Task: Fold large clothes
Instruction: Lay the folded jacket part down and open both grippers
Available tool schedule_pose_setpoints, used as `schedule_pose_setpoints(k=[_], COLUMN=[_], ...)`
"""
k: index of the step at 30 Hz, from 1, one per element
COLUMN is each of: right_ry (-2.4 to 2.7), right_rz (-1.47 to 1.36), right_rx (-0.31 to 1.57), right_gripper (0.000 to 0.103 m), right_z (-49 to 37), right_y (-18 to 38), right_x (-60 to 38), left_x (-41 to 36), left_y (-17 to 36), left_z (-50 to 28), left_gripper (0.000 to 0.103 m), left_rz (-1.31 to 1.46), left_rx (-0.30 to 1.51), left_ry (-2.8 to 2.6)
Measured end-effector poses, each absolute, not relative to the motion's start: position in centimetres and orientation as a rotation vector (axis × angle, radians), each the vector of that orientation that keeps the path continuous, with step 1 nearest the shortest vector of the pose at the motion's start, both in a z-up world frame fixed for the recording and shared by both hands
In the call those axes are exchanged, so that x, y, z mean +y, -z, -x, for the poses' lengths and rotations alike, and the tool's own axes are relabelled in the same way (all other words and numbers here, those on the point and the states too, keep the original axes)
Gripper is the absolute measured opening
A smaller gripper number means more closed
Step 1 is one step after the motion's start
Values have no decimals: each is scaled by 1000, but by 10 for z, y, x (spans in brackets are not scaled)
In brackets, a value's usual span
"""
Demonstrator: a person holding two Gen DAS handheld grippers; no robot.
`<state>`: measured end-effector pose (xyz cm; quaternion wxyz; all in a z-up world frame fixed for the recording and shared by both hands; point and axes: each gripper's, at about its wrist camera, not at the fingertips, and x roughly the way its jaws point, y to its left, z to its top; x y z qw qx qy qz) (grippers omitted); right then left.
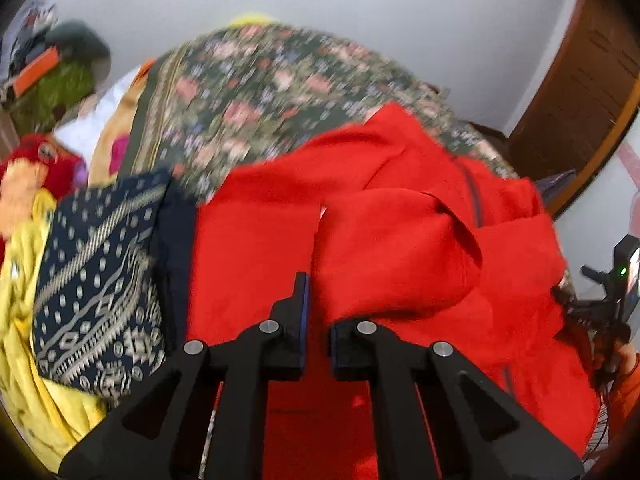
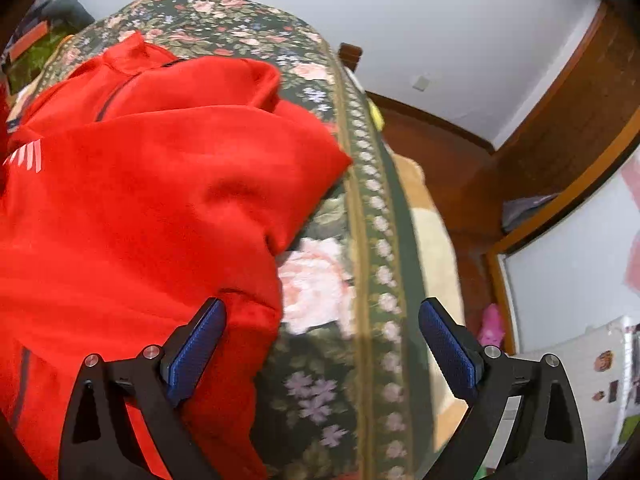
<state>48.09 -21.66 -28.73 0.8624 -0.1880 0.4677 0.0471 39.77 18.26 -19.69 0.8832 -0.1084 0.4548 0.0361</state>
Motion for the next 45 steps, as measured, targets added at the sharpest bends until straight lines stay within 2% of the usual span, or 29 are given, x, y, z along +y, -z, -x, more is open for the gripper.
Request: schedule_pose_setpoints(k=[3,4,6,10,12,16,20,22,26,31,33,40,45], right_ry=[5,75,126,65,3,-129,-310,-358,-379,-314,-271,-251,-209], right_rz=[422,456,442,300,258,165,63,73,211,375,455,260,278], right_rx=[959,954,986,1031,1020,975,982,1000,1050,1060,1045,1093,1049], right_gripper=[95,88,85,84,84,84,85,85,85,85,85,91,91], right_z=[-488,-491,-500,-496,-488,-470,-461,-457,-455,-454,-455,-471,-465], right_y=[286,288,294,283,272,245,232,236,262,288,297,297,292], right_x=[-230,-236,-257,-279,-278,-260,-227,-207,-165,-156,-161,-213,-212], left_x=[191,194,197,214,221,204,172,155,125,127,145,248,306], left_y=[216,223,233,262,273,263,246,243,249,252,242,224,218], left_z=[-388,-383,-375,-360,-354,-347,-349,-354,-380,-403,-399,-362,-326], left_gripper=[26,31,32,51,52,63,90,95,95,95,95,95,95], left_rz=[230,230,227,268,313,225,121,76,-66,-128,-98,-32,46], left_rx=[986,992,1004,1059,1084,1076,1030,1012,1021,1014,983,981,1012], left_ry=[-85,-90,-102,-172,-168,-170,-115,-91,-149,-230,-263,-467,-532])
